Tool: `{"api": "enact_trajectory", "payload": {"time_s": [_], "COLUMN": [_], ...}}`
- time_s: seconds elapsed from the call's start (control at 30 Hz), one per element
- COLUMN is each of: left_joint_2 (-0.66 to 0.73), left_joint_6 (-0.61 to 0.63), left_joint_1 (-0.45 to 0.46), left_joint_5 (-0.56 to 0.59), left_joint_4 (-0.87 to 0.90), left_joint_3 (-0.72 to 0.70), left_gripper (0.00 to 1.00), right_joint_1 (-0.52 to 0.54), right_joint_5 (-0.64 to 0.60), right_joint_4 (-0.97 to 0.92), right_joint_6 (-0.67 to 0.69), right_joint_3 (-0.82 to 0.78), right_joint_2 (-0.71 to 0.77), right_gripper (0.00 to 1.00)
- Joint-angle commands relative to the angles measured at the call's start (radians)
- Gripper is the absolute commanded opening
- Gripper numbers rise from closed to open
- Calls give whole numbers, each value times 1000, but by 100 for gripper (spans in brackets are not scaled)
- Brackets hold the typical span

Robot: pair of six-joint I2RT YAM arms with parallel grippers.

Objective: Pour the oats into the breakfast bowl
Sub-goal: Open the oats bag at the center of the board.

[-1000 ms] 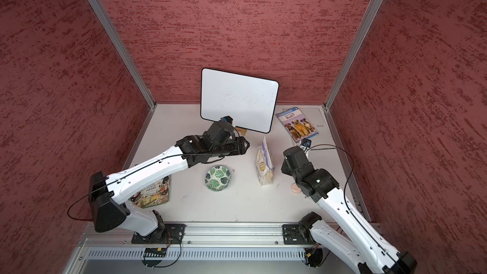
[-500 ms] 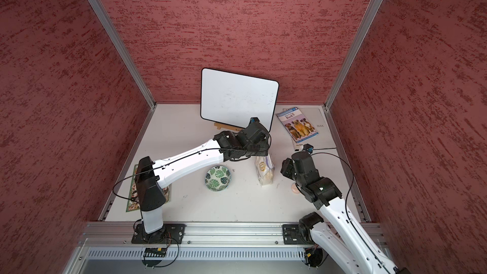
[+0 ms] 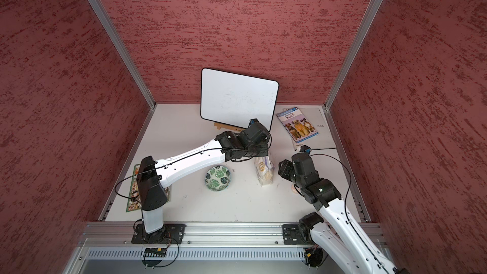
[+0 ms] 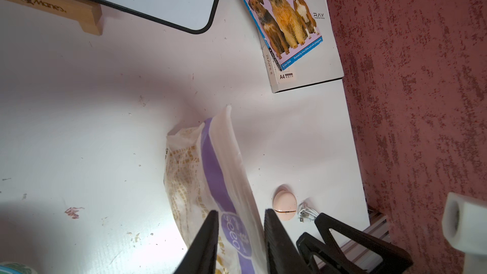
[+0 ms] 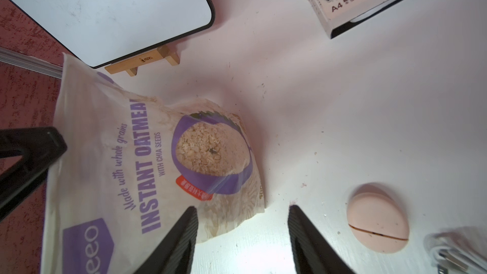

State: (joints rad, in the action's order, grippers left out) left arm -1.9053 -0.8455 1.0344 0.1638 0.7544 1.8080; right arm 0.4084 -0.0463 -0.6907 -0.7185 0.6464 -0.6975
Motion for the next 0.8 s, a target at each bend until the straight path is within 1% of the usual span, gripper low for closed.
{"api": "enact_trajectory", "payload": {"time_s": [0.0, 0.13, 0.27, 0.43, 0.57, 0.67, 0.77], "left_joint_2": [28, 47, 62, 98, 116, 120, 120], "left_joint_6": [-73, -151, -196, -214, -229, -238, -242], "left_joint_1": [1, 1, -2, -2, -2, -4, -4], "left_joint_5": [-17, -21, -30, -51, -47, -46, -49], "left_joint_4": [-22, -72, -95, -150, -152, -152, -155], "left_joint_3": [-32, -80, -103, -136, -152, -158, -160], "left_gripper": [27, 25, 23, 25, 25, 21, 20], "right_joint_1": [-6, -7, -6, -5, -5, -5, -5], "right_joint_5": [55, 97, 143, 216, 256, 269, 273], "right_joint_4": [45, 71, 104, 165, 215, 240, 249], "right_joint_6": [0, -1, -1, -10, -29, -36, -36], "right_joint_3": [4, 0, -3, -15, -23, -24, -22], "right_joint_2": [10, 10, 10, 12, 11, 0, -11], "right_gripper": [58, 58, 58, 58, 58, 58, 58]}}
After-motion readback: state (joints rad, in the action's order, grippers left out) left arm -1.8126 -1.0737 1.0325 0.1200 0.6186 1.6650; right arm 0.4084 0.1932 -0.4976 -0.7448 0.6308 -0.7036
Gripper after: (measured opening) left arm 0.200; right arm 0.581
